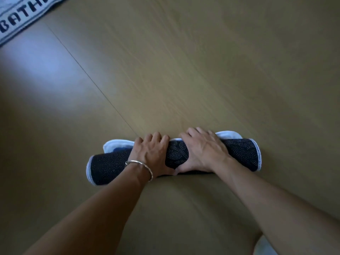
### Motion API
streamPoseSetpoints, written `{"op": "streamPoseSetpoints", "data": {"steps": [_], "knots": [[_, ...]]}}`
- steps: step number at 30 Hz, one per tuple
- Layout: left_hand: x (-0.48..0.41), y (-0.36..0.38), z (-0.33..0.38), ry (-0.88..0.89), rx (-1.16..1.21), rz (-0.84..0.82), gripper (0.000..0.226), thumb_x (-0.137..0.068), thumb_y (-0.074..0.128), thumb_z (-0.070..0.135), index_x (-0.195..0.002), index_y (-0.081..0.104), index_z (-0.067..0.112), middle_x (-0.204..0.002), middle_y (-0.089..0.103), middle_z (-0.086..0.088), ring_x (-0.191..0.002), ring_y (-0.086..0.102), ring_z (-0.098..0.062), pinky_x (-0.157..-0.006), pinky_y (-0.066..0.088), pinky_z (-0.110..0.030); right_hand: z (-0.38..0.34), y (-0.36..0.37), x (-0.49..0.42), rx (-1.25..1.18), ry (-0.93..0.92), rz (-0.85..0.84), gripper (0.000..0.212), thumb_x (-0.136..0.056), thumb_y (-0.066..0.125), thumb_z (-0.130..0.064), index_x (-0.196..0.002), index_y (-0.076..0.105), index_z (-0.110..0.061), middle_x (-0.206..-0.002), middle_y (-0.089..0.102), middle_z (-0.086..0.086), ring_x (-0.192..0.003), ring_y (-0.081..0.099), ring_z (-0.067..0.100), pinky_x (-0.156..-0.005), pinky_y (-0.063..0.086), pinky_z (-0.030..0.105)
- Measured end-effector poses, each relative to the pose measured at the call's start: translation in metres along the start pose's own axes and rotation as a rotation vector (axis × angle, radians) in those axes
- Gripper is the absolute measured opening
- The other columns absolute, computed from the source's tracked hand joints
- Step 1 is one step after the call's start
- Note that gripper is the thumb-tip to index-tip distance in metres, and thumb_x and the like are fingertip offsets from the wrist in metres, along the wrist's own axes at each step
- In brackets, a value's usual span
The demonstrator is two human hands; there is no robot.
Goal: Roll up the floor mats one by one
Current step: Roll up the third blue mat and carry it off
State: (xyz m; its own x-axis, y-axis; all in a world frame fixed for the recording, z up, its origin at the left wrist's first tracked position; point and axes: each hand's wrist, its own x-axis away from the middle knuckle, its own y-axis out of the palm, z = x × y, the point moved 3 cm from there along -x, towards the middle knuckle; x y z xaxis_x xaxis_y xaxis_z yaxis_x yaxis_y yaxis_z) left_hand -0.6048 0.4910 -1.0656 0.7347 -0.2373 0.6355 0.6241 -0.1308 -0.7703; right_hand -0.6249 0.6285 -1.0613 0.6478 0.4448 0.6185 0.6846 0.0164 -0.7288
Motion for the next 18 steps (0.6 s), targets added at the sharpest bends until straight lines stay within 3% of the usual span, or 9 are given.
{"op": "streamPoseSetpoints", "data": {"steps": [5,9,13,18], "knots": [[0.034,-0.001,0.027,0.104,-0.14,-0.099,0.077,-0.07,0.064,0.063,-0.126,0.032,0.022,-0.125,0.041,-0.003,-0.116,0.043,-0.024,-0.094,0.034,-0.039,-0.02,0.033,0.06,-0.259,0.226,-0.044,0.073,-0.061,0.071,-0.064,-0.116,0.045,-0.024,-0.115,0.047,0.0,-0.113,0.046,0.024,-0.09,0.038,0.039],[0.083,-0.021,0.037,0.184,-0.145,-0.156,0.074,-0.072,0.063,0.062,-0.126,0.033,0.022,-0.125,0.041,-0.003,-0.116,0.044,-0.023,-0.093,0.034,-0.04,-0.039,0.022,0.11,-0.339,0.211,-0.109,0.066,-0.064,0.071,-0.058,-0.114,0.044,-0.023,-0.113,0.047,0.0,-0.111,0.047,0.024,-0.089,0.039,0.038],[0.109,-0.095,0.024,0.13,-0.116,-0.106,0.079,-0.069,0.062,0.064,-0.13,0.032,0.023,-0.125,0.042,-0.001,-0.116,0.044,-0.022,-0.094,0.035,-0.037,-0.045,-0.057,0.125,-0.282,0.123,-0.034,0.067,-0.066,0.07,-0.055,-0.12,0.044,-0.024,-0.111,0.044,0.0,-0.111,0.044,0.024,-0.09,0.036,0.038],[0.125,-0.259,0.015,0.123,-0.174,0.087,0.085,-0.061,0.068,0.067,-0.127,0.036,0.025,-0.122,0.045,0.001,-0.113,0.047,-0.021,-0.092,0.037,-0.038,-0.044,-0.215,0.154,-0.241,0.101,0.16,0.069,-0.064,0.071,-0.056,-0.119,0.046,-0.023,-0.113,0.045,0.002,-0.111,0.043,0.024,-0.093,0.035,0.039]]}}
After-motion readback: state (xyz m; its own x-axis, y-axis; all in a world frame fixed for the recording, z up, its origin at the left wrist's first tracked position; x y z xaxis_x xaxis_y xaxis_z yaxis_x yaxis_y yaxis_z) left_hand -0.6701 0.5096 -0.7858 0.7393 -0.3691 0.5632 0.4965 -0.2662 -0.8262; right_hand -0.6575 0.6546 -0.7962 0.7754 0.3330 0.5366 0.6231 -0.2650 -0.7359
